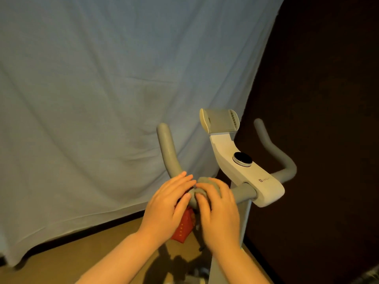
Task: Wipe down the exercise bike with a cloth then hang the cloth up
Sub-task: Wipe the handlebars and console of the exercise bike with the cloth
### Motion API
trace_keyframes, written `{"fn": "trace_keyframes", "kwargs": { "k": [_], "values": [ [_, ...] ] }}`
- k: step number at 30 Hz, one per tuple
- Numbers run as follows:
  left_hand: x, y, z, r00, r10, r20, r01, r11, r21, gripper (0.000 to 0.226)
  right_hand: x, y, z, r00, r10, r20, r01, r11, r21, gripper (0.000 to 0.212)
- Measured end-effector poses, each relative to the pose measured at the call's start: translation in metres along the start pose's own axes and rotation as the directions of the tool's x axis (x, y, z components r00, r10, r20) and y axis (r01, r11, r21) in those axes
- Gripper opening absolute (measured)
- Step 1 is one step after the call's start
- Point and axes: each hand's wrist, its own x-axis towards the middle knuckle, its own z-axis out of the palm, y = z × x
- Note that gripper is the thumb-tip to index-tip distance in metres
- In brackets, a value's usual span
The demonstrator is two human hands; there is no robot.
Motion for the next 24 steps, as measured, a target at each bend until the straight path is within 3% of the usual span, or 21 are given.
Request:
{"fn": "trace_keyframes", "kwargs": {
  "k": [2, 4, 5, 7, 10, 15, 20, 22, 24],
  "values": [
    [0.0, -0.003, -0.004, 0.999, -0.029, -0.019, 0.028, 0.999, -0.039, 0.035, 0.001, 0.012, -0.009, 0.996, 0.084, 0.008, -0.084, 0.993, 0.082, 0.032],
    [0.0, -0.008, -0.01, 0.995, -0.067, -0.07, 0.062, 0.996, -0.066, 0.03, -0.009, -0.001, -0.005, 0.955, 0.29, -0.067, -0.273, 0.943, 0.19, 0.042],
    [0.001, -0.011, -0.013, 0.993, -0.07, -0.091, 0.065, 0.996, -0.059, 0.028, -0.012, -0.017, 0.003, 0.941, 0.322, -0.107, -0.299, 0.936, 0.186, 0.04],
    [0.005, -0.015, -0.019, 0.995, -0.043, -0.089, 0.04, 0.999, -0.033, 0.027, -0.01, -0.034, 0.018, 0.959, 0.233, -0.163, -0.227, 0.972, 0.057, 0.034],
    [0.009, -0.024, -0.027, 0.999, 0.028, -0.024, -0.027, 1.0, 0.012, 0.027, 0.004, -0.024, 0.011, 0.984, 0.156, -0.081, -0.164, 0.982, -0.097, 0.036],
    [0.019, -0.04, -0.041, 0.999, 0.022, 0.024, -0.02, 0.997, -0.071, 0.028, 0.006, -0.047, 0.028, 0.915, 0.282, -0.288, -0.315, 0.946, -0.073, 0.021],
    [0.034, -0.054, -0.049, 0.999, 0.006, 0.05, 0.002, 0.987, -0.161, 0.026, 0.026, -0.073, 0.046, 0.969, 0.23, -0.091, -0.241, 0.959, -0.15, 0.037],
    [0.039, -0.063, -0.054, 0.993, 0.009, 0.118, 0.011, 0.985, -0.17, 0.032, 0.01, -0.069, 0.038, 0.975, 0.191, -0.113, -0.217, 0.928, -0.304, 0.041],
    [0.046, -0.068, -0.059, 0.989, 0.01, 0.149, 0.017, 0.984, -0.179, 0.037, 0.016, -0.075, 0.042, 0.955, 0.235, -0.179, -0.28, 0.914, -0.294, 0.045]
  ]
}}
